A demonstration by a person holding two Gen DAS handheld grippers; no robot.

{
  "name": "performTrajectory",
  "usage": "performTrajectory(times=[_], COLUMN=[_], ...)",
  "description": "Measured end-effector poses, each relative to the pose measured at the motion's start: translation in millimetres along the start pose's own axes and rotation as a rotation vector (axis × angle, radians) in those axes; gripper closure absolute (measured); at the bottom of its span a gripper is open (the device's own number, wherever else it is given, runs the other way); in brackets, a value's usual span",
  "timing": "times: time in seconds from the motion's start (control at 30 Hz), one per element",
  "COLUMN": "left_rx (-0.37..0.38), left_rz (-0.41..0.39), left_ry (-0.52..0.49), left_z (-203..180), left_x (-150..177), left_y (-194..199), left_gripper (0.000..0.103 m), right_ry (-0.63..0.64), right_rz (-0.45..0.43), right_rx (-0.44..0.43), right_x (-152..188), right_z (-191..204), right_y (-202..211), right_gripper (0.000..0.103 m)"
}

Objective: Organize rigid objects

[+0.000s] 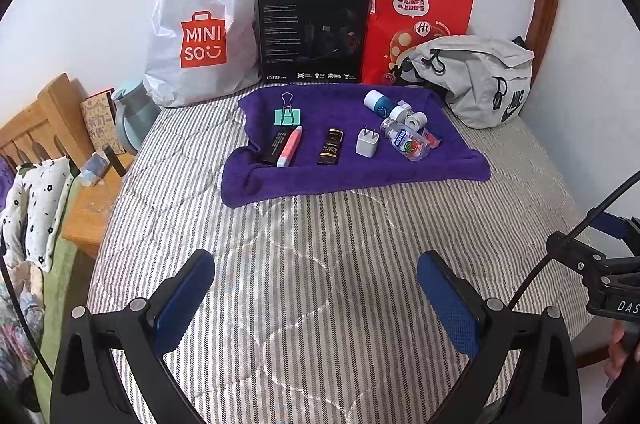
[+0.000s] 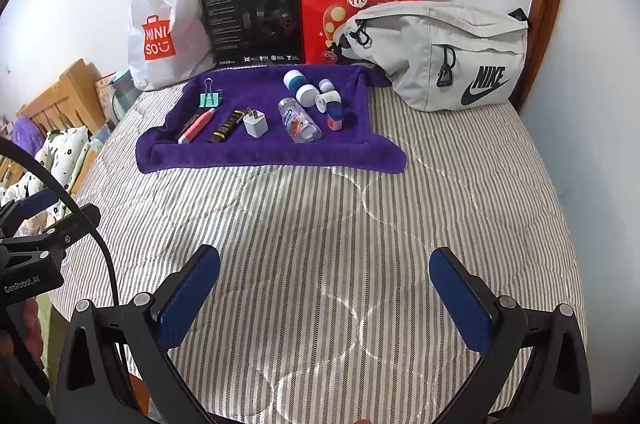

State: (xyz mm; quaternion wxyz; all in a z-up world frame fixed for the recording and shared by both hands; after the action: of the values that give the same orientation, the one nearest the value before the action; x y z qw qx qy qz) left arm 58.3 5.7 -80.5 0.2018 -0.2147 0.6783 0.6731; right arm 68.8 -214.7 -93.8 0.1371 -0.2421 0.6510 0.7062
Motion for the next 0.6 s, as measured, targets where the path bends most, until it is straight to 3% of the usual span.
performTrajectory(times=[0.6], left_rx=[0.006], left_rz=[0.005], left_ry=[-0.005], left_z=[-0.7], left_x=[0.3], left_y=[-3.2], left_gripper=[0.001], right_ry=[-0.004], right_rz=[-0.001], right_rx=[0.011], right_x=[-1.8], right_z=[-3.5], right_y=[-1.0], right_gripper=[0.000])
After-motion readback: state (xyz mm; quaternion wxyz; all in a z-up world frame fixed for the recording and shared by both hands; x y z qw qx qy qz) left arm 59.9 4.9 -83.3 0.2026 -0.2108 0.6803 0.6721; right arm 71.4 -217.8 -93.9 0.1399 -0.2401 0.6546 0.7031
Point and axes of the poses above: each gripper's, at about its wrist camera, not at the fingertips, and y roughly against the way its jaws point, z to its left, x to its underside, the point moved 10 cm from there along -y, roughly the way its jaws point, and after that the axes turned 7 degrees about z, right-handed, at the moved point
